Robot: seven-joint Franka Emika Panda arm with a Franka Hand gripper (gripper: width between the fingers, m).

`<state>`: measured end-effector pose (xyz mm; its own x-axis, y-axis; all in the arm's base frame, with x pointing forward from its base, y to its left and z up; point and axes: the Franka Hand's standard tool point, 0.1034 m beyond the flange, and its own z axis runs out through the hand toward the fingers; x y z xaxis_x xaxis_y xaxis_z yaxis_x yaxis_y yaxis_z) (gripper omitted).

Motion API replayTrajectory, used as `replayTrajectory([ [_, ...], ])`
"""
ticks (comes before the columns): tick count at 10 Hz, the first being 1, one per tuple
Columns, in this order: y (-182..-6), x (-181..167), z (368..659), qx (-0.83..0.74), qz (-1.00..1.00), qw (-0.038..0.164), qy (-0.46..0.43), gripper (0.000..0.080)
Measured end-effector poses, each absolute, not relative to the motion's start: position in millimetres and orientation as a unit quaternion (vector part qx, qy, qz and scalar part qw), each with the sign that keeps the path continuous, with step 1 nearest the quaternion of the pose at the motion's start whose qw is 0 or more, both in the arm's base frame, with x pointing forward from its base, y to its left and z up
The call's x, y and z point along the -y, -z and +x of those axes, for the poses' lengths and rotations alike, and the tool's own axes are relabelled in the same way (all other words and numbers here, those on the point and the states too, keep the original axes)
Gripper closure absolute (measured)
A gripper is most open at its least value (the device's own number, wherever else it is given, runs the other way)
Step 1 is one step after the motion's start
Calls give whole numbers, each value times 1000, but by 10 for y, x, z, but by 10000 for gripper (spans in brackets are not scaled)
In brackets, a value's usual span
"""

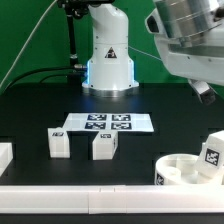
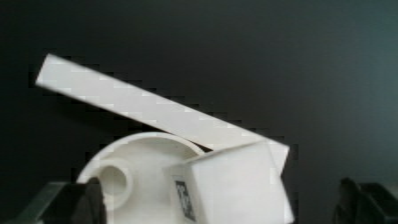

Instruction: Assemble stool

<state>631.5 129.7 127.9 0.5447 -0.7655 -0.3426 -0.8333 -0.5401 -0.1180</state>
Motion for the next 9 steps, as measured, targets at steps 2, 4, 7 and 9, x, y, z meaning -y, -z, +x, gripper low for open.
replayTrajectory([
  [2,-1235,-1325,6308,-386,-905,141,-114,150],
  [4,-1218,-1297,6298,-314,-933,141,-104,150],
  [7,-1213,-1223,6266,-42,-992,91,-74,150],
  [9,-1186,-1273,6257,60,-993,82,-52,150],
])
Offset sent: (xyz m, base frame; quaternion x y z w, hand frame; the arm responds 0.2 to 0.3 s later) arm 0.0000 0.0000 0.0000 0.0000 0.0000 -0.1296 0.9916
